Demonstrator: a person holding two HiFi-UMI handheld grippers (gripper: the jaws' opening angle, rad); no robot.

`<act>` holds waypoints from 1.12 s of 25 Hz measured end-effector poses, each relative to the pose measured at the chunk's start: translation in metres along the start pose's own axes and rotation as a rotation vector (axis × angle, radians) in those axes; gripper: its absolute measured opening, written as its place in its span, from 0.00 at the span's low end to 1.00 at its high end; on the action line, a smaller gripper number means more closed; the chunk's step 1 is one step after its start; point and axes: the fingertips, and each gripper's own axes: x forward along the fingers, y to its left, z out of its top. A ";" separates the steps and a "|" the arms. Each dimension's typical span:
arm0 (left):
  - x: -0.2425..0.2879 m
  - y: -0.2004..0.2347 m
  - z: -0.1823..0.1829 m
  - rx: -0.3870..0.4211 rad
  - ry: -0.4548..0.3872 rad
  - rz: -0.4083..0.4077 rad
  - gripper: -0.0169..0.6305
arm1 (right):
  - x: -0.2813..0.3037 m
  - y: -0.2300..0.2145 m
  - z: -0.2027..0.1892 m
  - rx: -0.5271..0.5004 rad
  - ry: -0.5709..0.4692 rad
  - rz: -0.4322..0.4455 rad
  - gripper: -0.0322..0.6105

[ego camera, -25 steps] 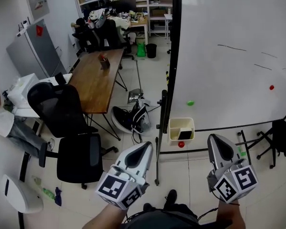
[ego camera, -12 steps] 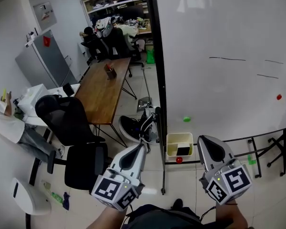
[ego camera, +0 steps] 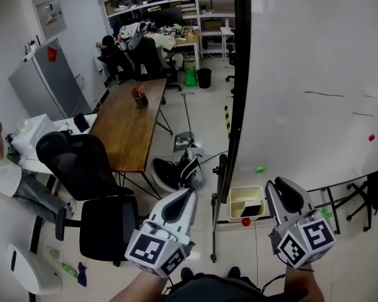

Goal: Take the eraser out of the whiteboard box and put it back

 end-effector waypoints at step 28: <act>0.035 0.040 -0.189 -0.062 0.294 0.004 0.07 | 0.035 -0.035 -0.219 0.036 0.374 -0.181 0.48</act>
